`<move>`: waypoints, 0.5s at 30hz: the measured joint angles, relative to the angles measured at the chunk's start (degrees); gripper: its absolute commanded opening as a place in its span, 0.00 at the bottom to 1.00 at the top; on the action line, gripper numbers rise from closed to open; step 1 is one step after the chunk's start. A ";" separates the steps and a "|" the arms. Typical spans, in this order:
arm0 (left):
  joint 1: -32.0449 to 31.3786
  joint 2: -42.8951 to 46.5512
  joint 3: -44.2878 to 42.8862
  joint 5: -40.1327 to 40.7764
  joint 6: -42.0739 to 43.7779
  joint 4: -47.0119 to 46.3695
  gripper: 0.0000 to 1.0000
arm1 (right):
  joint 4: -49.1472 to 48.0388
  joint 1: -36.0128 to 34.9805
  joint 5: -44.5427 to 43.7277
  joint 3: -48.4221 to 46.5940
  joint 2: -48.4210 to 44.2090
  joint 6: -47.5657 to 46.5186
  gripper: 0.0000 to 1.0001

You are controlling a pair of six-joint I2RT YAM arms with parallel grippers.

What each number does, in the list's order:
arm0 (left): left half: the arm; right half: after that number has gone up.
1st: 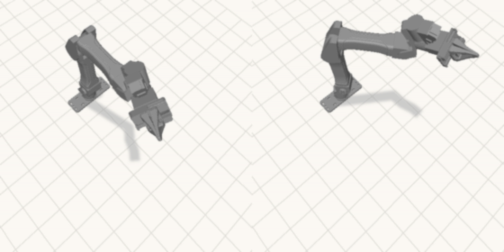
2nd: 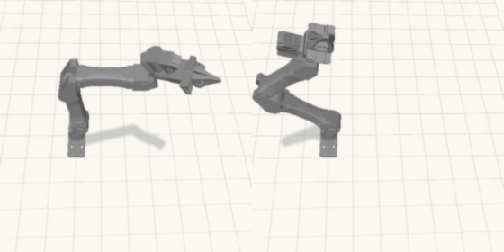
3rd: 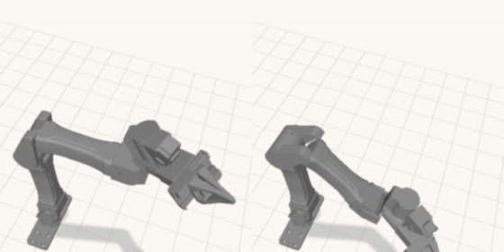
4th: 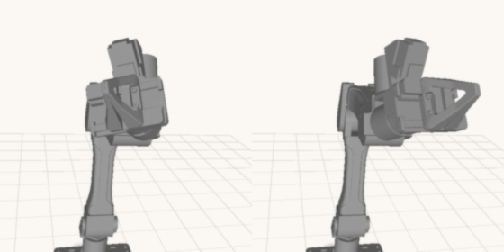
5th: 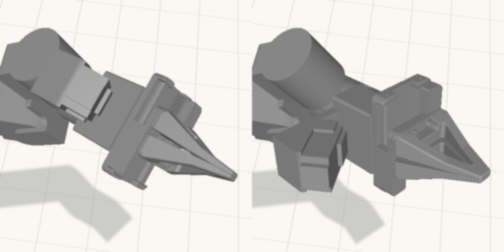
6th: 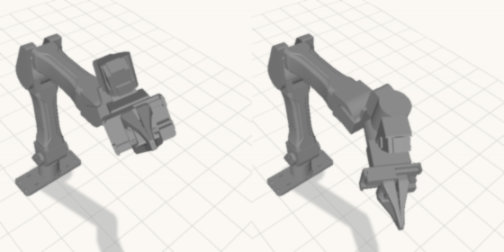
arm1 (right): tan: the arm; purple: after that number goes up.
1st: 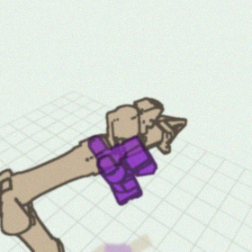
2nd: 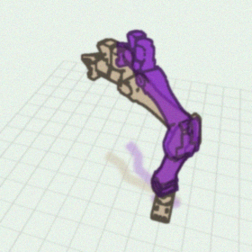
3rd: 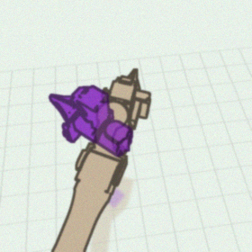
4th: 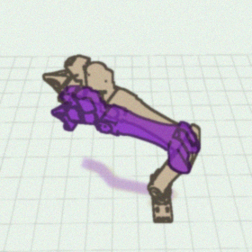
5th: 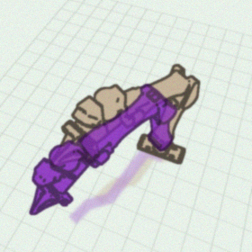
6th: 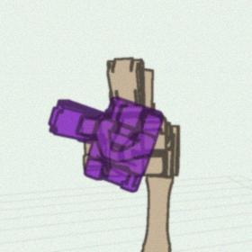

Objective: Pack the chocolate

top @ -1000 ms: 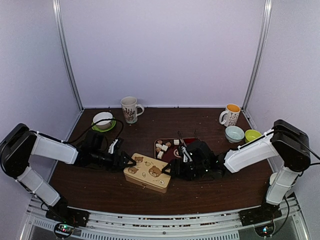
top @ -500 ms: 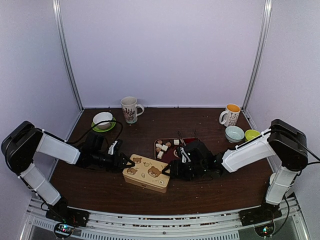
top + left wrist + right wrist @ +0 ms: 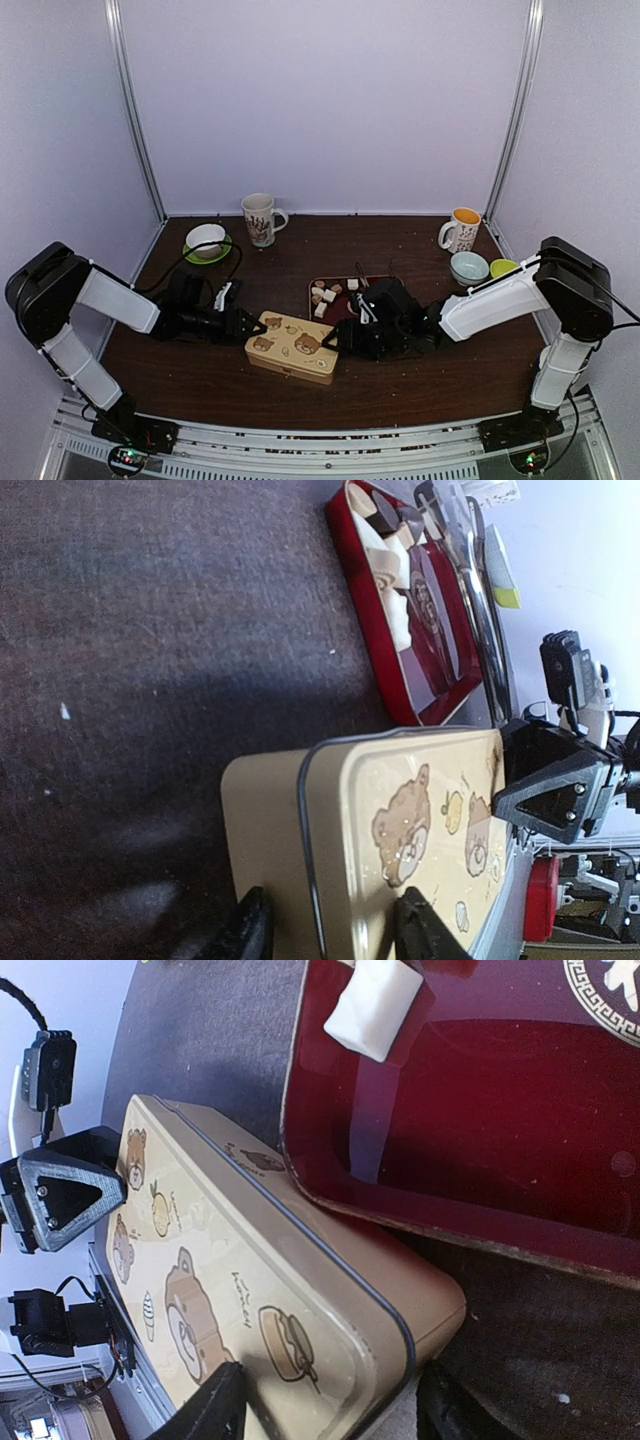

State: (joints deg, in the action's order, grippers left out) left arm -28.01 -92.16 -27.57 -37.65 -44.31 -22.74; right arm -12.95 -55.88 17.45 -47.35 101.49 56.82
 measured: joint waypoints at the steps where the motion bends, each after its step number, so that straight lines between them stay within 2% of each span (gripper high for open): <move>1: 0.04 -0.20 0.35 0.00 0.24 -0.68 0.40 | 0.04 0.00 0.00 -0.02 0.00 0.00 0.57; 7: 0.22 -1.73 1.44 0.02 1.20 -4.94 0.38 | 0.22 0.00 -0.02 -0.09 0.07 -0.02 0.57; 12: 0.11 -0.66 1.60 0.96 1.40 -5.25 0.40 | 0.72 -0.26 -1.05 -0.17 -0.26 -1.14 0.60; 14: -0.33 0.59 1.51 2.03 1.46 -3.89 0.45 | 1.31 -0.52 -1.88 -0.48 -0.44 -2.43 0.61; 15: -0.55 1.40 1.40 2.58 1.57 -2.47 0.51 | 1.57 -0.63 -2.25 -0.68 -0.46 -3.10 0.61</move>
State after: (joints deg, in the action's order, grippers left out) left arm -28.56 -90.76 -26.17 -35.07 -42.74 -25.21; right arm -11.38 -56.51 15.20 -48.03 101.03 53.71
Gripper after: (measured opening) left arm 0.404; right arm 0.604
